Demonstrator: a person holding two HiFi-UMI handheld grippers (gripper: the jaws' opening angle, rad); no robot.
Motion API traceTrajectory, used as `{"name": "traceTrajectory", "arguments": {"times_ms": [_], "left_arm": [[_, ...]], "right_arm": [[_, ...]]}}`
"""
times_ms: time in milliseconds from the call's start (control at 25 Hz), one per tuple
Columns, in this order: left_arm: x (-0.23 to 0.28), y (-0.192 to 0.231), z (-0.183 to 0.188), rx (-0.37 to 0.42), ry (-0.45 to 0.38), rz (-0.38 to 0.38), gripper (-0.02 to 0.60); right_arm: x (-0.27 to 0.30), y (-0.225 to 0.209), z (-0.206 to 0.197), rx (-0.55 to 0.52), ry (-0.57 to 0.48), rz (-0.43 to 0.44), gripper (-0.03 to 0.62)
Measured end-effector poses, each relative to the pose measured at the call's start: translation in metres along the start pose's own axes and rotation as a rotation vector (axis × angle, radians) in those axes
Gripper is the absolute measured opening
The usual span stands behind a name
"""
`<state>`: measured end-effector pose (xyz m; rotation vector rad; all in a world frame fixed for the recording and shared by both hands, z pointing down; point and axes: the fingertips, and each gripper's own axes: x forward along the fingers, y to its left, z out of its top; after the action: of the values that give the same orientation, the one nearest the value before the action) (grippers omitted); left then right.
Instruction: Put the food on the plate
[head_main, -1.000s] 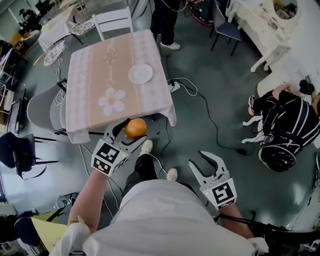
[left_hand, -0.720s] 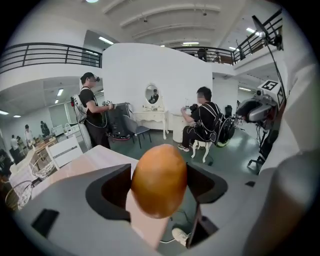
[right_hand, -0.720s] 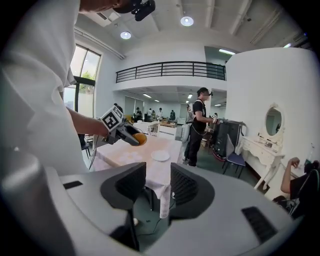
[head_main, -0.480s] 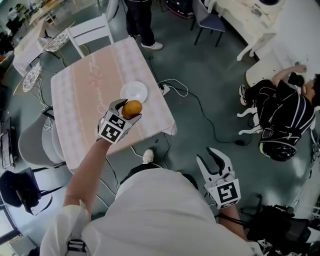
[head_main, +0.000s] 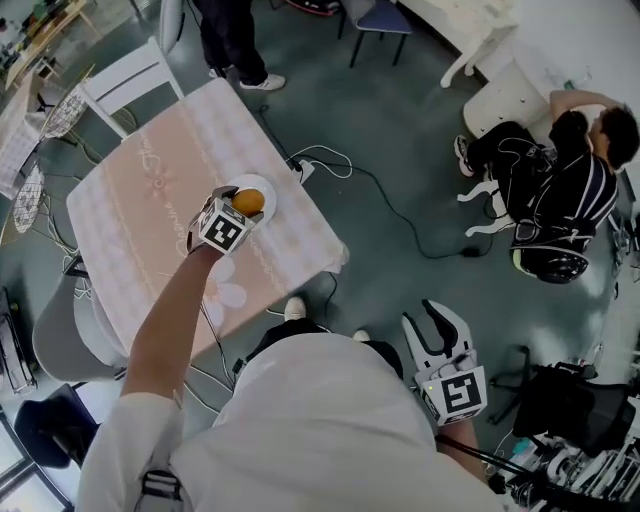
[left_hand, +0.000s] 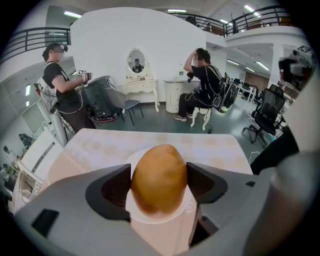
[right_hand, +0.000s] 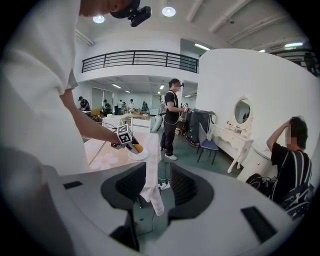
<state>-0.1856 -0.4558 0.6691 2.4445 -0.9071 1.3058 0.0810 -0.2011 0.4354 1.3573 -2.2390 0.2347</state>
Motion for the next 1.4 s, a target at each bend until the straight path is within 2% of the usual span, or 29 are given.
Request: {"name": "traceTrajectory", "arguments": {"times_ms": [280, 720, 1160, 1400], "left_arm": [[0.024, 0.007, -0.009, 0.029, 0.049, -0.029, 0.356], [0.017, 0.01, -0.011, 0.04, 0.036, 0.001, 0.356], [-0.011, 0.002, 0.0, 0.051, -0.007, 0.047, 0.368], [-0.04, -0.014, 0.014, 0.03, -0.077, 0.088, 0.367]], "right_arm": [[-0.004, -0.001, -0.006, 0.04, 0.038, -0.057, 0.155], [-0.006, 0.005, -0.005, 0.05, 0.044, -0.047, 0.155], [-0.013, 0.005, -0.005, 0.025, 0.024, -0.001, 0.155], [-0.018, 0.001, -0.009, 0.008, 0.001, 0.046, 0.155]]}}
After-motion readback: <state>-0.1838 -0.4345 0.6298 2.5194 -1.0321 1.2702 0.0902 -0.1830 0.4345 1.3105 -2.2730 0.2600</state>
